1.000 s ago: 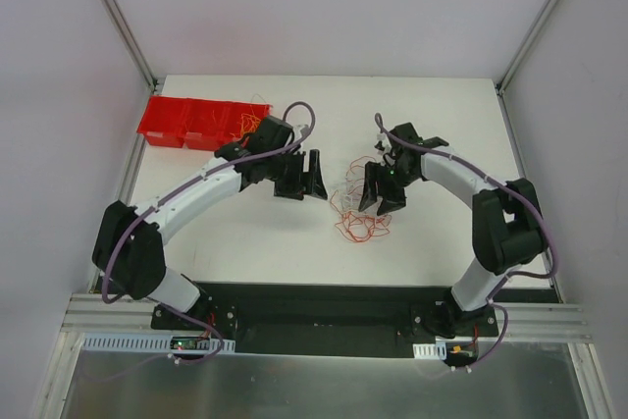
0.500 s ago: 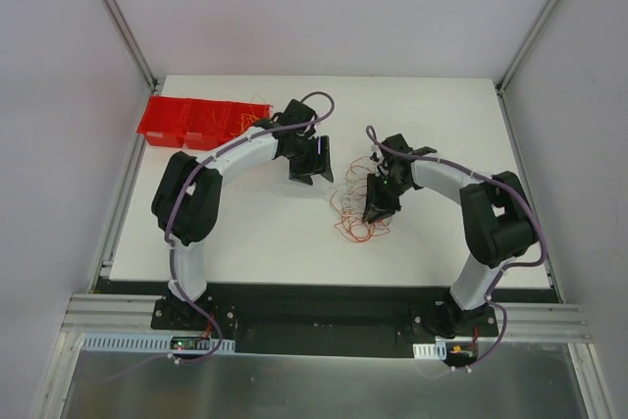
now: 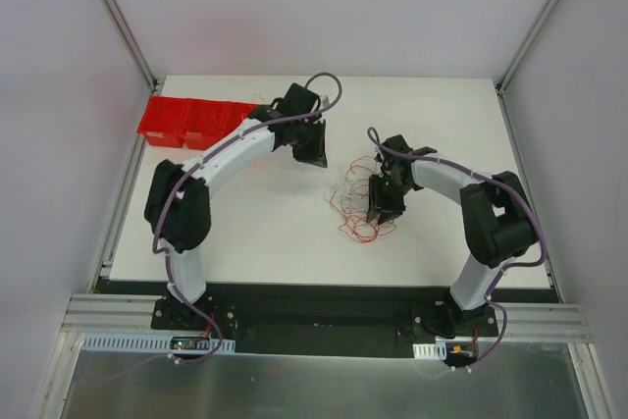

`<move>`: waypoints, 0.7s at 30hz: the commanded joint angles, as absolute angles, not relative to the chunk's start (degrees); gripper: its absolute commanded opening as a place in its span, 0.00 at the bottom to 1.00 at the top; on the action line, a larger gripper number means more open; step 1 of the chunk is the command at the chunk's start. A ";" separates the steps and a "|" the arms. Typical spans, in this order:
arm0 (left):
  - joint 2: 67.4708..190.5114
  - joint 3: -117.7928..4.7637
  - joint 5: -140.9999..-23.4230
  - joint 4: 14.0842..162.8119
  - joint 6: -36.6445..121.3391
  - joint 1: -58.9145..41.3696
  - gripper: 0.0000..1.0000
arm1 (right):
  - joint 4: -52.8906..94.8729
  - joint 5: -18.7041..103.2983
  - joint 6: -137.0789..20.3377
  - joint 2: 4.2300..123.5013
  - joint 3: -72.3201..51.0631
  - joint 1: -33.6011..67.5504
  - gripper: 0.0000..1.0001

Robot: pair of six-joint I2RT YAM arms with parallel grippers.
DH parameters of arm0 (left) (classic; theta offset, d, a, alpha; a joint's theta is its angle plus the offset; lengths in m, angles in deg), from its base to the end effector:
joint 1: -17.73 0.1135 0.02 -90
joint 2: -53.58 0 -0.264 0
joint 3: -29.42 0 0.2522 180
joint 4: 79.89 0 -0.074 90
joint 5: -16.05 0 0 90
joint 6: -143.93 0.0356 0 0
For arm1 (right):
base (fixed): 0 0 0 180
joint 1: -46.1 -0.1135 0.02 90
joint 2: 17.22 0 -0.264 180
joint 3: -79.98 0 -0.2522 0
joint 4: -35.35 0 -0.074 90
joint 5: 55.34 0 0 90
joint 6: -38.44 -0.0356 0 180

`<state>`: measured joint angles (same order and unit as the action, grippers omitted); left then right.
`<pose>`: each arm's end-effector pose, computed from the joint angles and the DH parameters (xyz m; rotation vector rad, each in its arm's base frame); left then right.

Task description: Untangle the cables

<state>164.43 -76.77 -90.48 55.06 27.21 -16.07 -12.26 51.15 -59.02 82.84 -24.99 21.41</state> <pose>0.3561 -0.2505 0.2572 0.2943 2.5476 -0.7947 0.2928 0.1457 0.1635 -0.4952 2.8427 0.5236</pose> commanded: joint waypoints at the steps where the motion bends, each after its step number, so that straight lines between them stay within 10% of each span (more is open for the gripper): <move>1: 145.64 -79.88 -84.52 54.88 35.37 -19.18 0.00 | -15.85 44.86 -59.55 82.37 -23.25 22.37 0.40; 21: 126.36 -98.16 -72.81 58.57 39.70 -20.59 0.00 | -20.67 40.37 -55.95 74.90 -22.47 26.85 0.63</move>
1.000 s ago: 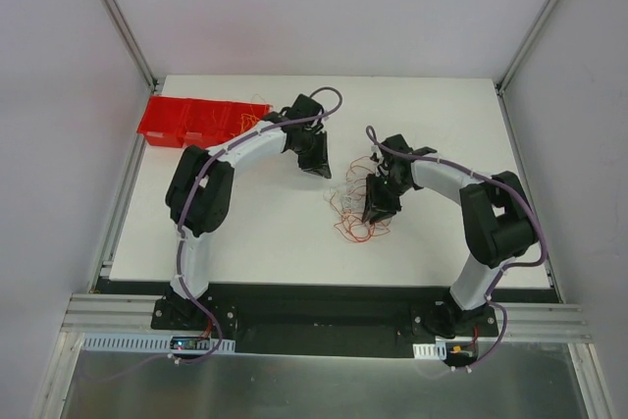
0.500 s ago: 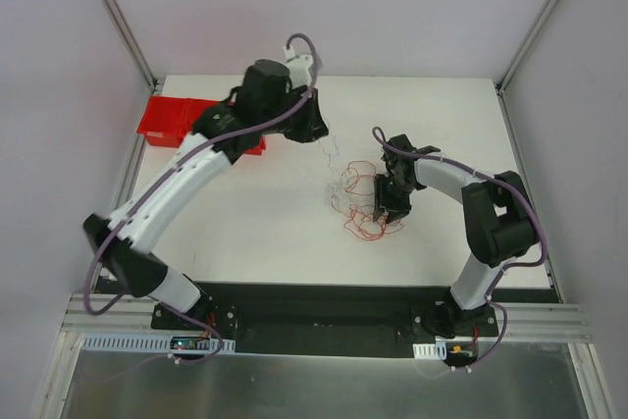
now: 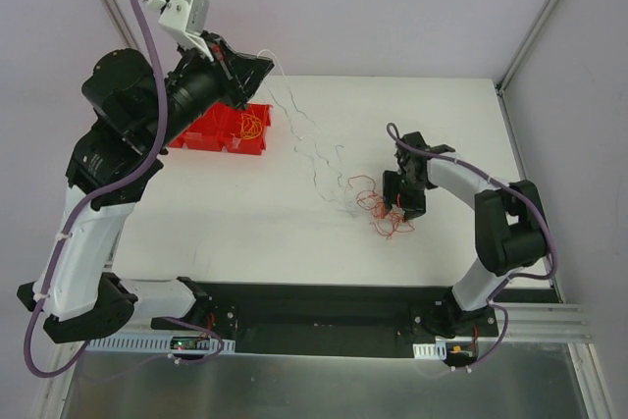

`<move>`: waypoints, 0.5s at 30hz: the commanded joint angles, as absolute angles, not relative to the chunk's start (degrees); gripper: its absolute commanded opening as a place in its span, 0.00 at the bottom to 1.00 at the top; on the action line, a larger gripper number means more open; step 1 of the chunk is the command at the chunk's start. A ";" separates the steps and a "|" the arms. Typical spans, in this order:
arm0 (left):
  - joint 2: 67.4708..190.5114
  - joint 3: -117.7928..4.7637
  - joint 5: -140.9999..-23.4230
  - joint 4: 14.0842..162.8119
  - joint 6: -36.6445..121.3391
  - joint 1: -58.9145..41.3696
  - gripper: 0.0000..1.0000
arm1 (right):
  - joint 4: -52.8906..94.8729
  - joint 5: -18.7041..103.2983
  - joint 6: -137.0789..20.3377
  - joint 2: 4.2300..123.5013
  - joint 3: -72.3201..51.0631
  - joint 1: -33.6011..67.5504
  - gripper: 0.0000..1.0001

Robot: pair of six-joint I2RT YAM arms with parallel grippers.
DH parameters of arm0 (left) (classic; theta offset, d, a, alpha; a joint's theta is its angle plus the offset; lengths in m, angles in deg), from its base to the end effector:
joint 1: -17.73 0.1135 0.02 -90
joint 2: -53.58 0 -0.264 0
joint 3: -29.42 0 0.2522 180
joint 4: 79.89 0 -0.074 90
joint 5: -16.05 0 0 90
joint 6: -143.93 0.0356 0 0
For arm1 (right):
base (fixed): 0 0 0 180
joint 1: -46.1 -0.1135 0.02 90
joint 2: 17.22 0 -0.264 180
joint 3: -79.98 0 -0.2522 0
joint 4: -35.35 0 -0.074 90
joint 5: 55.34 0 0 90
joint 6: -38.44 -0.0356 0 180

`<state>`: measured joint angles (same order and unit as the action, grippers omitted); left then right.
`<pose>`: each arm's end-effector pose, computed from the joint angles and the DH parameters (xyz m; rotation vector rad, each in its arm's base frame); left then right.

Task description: Untangle the cables

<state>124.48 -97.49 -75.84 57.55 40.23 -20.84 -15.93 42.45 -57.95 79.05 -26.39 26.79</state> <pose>0.1409 -0.1139 0.5976 0.3252 1.3410 -0.7906 0.2927 0.1077 0.1738 -0.3522 2.8635 0.2821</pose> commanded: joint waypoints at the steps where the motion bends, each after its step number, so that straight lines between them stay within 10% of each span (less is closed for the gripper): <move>1: 126.36 -98.34 -72.81 58.74 39.25 -20.59 0.00 | -21.73 41.67 -55.95 73.85 -21.32 26.85 0.64; 15: 126.18 -94.74 -76.06 59.19 32.49 -20.59 0.00 | -9.74 60.58 -57.69 56.00 1.18 15.27 0.78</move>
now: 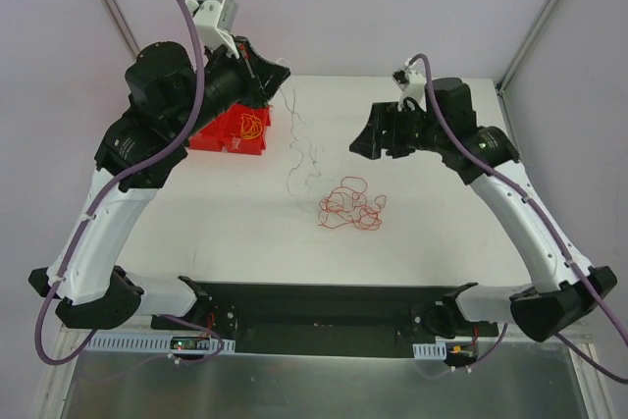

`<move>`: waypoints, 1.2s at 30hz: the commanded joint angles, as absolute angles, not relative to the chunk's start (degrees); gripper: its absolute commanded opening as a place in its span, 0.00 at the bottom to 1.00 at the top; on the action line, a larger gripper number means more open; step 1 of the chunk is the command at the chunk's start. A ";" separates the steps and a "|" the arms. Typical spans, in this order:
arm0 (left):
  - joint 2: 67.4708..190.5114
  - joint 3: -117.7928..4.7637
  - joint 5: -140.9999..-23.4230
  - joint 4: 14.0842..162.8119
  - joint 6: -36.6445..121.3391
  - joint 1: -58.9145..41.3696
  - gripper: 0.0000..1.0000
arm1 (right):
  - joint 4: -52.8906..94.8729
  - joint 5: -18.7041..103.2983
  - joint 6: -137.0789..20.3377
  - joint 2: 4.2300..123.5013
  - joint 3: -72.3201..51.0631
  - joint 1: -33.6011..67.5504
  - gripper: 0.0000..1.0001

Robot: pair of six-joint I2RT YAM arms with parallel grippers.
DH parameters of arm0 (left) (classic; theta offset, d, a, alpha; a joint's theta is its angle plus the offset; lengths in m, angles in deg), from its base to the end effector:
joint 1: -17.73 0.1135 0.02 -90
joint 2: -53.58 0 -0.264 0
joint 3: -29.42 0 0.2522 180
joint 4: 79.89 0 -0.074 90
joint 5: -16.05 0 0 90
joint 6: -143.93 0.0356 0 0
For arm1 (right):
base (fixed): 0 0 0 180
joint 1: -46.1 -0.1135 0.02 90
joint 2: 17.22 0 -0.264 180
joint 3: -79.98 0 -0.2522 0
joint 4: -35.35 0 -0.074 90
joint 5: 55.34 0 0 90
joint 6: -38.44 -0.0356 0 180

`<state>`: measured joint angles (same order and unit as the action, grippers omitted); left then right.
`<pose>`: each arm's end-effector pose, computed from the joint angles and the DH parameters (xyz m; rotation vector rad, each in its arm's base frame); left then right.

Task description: Untangle the cables

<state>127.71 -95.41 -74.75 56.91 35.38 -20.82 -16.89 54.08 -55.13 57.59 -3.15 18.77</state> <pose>0.1688 -0.1351 0.5769 0.2710 1.4682 -0.8228 0.2411 0.1379 0.4089 -0.6428 2.0384 0.6768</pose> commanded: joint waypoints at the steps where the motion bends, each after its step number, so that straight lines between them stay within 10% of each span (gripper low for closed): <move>1: 126.27 -94.82 -76.41 59.19 32.13 -20.59 0.00 | -5.87 61.11 -59.27 55.74 1.28 13.69 0.79; 14: 126.18 -97.64 -82.04 61.56 25.19 -20.51 0.00 | 2.26 43.99 -62.10 66.27 2.59 3.21 0.64; 30: 124.25 -112.23 -76.59 77.90 30.98 -20.59 0.00 | 5.06 38.09 -63.42 66.64 -31.32 20.52 0.06; 36: 124.43 -110.13 -74.39 78.70 32.66 -20.59 0.00 | -0.63 35.53 -60.09 65.05 -31.52 24.39 0.11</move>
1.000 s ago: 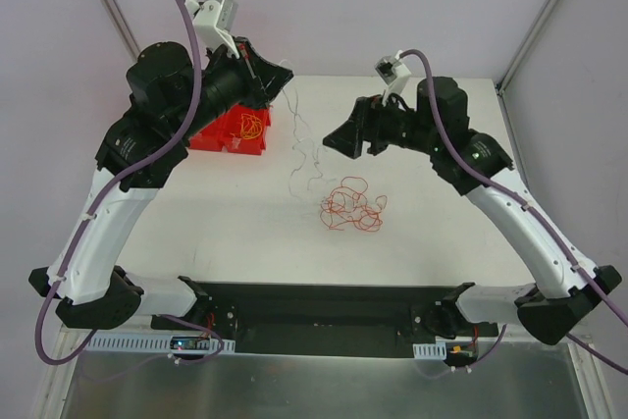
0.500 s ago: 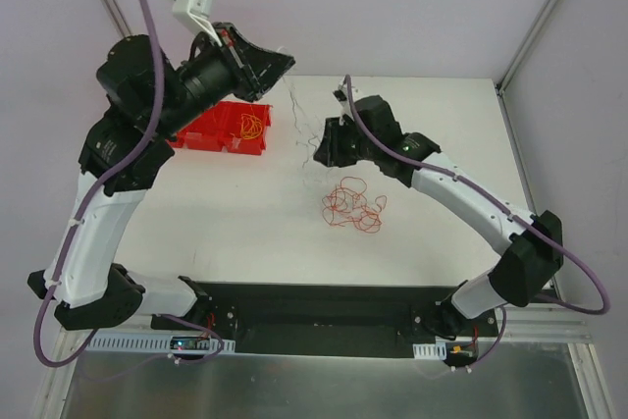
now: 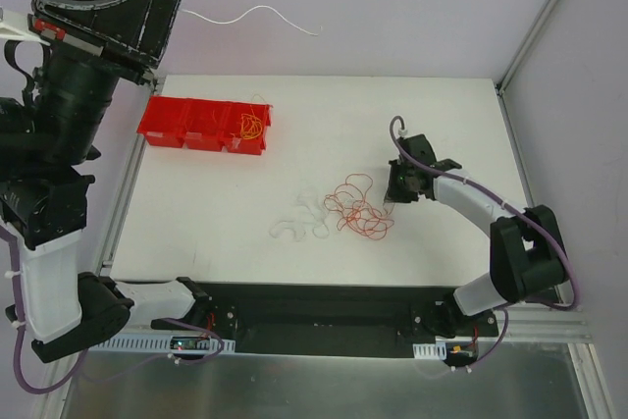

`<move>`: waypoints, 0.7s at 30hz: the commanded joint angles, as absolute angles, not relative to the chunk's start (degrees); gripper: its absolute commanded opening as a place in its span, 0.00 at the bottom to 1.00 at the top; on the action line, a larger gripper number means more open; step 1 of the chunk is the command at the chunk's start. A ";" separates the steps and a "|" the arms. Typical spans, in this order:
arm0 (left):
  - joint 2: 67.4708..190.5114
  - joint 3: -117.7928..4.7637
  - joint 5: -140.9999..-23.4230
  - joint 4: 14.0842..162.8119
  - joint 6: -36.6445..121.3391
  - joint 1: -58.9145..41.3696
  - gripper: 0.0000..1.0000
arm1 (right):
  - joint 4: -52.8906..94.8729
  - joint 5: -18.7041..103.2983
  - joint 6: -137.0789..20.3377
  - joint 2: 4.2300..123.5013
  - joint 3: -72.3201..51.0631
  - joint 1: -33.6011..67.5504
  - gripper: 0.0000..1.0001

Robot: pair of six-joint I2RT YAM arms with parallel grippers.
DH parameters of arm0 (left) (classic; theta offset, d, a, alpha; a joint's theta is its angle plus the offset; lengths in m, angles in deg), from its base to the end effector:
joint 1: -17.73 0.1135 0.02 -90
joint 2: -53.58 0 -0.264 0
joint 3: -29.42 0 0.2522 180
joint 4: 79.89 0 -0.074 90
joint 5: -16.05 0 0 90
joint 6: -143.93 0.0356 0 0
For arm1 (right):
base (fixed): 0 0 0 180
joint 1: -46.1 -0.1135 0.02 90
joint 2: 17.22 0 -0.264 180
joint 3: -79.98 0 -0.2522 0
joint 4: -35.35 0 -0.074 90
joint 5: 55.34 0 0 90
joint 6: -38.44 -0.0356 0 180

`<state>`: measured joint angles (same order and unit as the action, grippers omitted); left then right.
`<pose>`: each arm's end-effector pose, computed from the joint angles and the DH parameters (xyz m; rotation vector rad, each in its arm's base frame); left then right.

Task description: Untangle the cables

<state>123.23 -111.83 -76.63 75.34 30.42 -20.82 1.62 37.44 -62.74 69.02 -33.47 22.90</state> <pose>0.0637 -0.0529 0.6802 0.1499 0.7782 -1.0467 0.2801 0.1219 0.2040 -0.2849 2.5125 0.3056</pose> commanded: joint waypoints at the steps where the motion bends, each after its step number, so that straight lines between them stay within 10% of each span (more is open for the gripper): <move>1: 123.99 -108.38 -74.30 78.78 32.74 -20.59 0.00 | -2.22 35.71 -59.30 64.79 -30.55 24.57 0.18; 12: 120.47 -91.93 -52.16 68.34 38.38 -18.58 0.00 | -13.21 50.65 -57.09 58.99 -24.74 23.96 0.35; 21: 123.88 -83.75 -64.45 65.43 22.47 6.11 0.00 | -19.98 50.82 -55.51 51.34 -24.12 23.95 0.36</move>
